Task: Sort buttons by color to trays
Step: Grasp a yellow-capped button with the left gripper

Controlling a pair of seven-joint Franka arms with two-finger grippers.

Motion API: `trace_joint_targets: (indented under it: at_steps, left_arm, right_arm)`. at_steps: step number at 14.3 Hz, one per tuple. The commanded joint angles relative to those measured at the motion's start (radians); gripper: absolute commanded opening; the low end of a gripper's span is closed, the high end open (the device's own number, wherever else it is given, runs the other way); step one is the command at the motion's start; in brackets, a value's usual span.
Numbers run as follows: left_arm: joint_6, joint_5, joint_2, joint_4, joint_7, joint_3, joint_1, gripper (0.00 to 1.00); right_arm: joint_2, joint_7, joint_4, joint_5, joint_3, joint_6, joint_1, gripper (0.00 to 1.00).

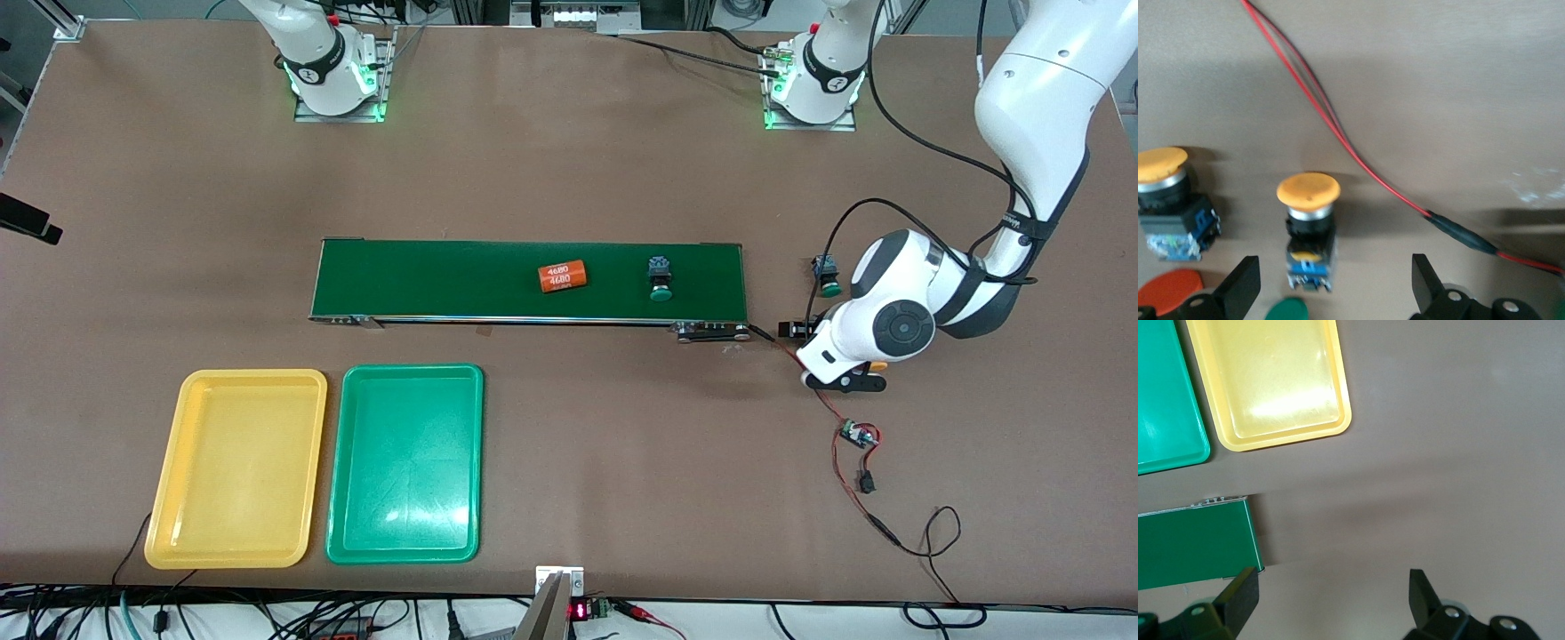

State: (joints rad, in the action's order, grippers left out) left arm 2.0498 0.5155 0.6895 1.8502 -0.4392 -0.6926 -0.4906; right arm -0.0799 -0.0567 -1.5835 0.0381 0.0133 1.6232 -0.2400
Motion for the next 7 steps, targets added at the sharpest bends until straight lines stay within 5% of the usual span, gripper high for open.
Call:
trace_joint_targets:
  at_steps: [1,4,7]
  left_arm:
    - [0.056,0.043,-0.019,0.055,0.023,-0.01,-0.029,1.0]
    - [0.092,0.043,-0.001,0.076,0.016,-0.01,-0.046,0.97]
    - [0.101,0.043,0.007,0.087,0.013,-0.012,-0.068,0.54]
  right_arm:
    - [0.005,-0.005,0.003,-0.009,0.005,0.004,-0.012,1.0]
    - [0.005,-0.005,0.002,-0.011,0.005,0.001,-0.013,1.0]
    - [0.005,-0.005,0.002,-0.011,0.005,0.001,-0.012,1.0]
